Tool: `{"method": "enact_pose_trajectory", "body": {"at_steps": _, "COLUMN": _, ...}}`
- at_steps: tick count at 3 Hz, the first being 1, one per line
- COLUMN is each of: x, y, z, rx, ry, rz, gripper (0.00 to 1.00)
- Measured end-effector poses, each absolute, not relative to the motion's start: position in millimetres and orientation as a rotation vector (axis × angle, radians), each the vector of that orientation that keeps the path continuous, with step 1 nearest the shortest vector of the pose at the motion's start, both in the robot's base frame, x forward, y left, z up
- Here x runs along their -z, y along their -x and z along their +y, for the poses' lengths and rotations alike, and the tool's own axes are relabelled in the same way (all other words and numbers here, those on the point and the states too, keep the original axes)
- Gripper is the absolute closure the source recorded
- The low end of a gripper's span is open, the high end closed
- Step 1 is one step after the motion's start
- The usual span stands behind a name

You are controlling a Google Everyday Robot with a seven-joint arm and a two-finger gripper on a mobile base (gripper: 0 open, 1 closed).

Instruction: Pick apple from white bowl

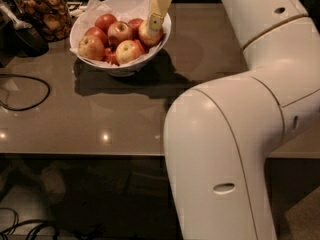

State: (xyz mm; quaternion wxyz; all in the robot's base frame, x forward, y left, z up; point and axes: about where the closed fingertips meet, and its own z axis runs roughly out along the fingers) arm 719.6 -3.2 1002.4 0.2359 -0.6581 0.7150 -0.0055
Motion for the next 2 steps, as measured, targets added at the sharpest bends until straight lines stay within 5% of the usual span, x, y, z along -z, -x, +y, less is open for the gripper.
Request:
{"method": "enact_pose_trajectory", "body": {"at_steps": 1, "x": -999.0, "y": -725.9, "z": 3.8, "rx": 0.017, "ry": 1.816, "rz": 1.951, "gripper": 0.00}}
{"method": "enact_pose_trajectory", "body": {"at_steps": 2, "x": -992.5, "y": -732.8, "z": 0.3, "rx": 0.022, "ry": 1.803, "rz": 1.970, "gripper": 0.11}}
